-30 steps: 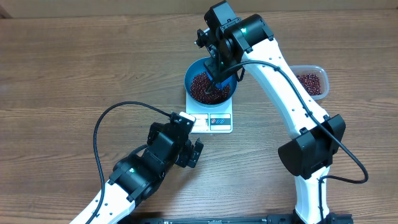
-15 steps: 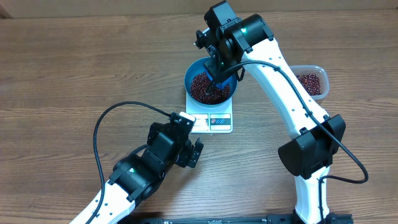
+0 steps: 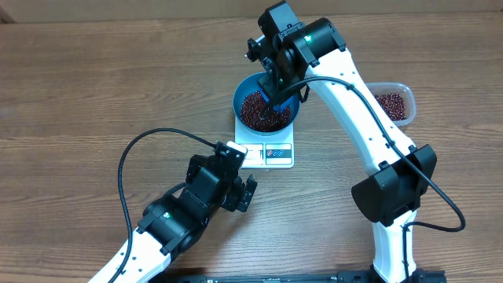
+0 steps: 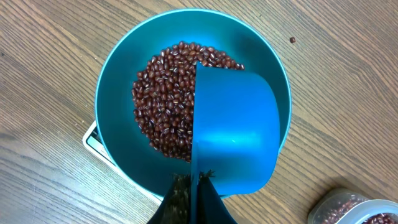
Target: Scoop item into bowl and weigh 150g on scale
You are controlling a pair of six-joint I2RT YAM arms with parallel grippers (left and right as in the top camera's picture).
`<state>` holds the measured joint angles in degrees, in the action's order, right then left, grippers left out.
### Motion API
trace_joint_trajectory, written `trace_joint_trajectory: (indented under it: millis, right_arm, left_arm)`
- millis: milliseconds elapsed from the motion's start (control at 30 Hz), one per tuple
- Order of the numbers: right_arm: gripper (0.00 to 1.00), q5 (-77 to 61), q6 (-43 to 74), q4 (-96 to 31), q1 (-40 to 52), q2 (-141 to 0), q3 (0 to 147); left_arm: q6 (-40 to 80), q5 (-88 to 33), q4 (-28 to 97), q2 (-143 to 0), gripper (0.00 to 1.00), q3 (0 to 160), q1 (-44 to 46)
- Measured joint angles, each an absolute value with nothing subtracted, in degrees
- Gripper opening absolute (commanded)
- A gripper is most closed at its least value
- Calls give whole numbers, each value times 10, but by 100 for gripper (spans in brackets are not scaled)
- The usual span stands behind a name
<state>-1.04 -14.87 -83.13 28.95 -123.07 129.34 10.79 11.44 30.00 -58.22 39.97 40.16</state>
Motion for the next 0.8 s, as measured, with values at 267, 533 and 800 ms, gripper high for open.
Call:
trace_joint_trajectory:
  millis: [267, 533, 800]
  right_arm:
    - [4, -10, -157, -831, 290, -1231, 1293]
    - [4, -10, -162, -831, 290, -1231, 1293]
    - [4, -12, -164, -831, 290, -1231, 1293]
  left_arm:
    - [108, 115, 300, -582, 100, 400, 402]
    - [108, 114, 300, -582, 99, 400, 402]
    - [108, 115, 300, -582, 100, 400, 402]
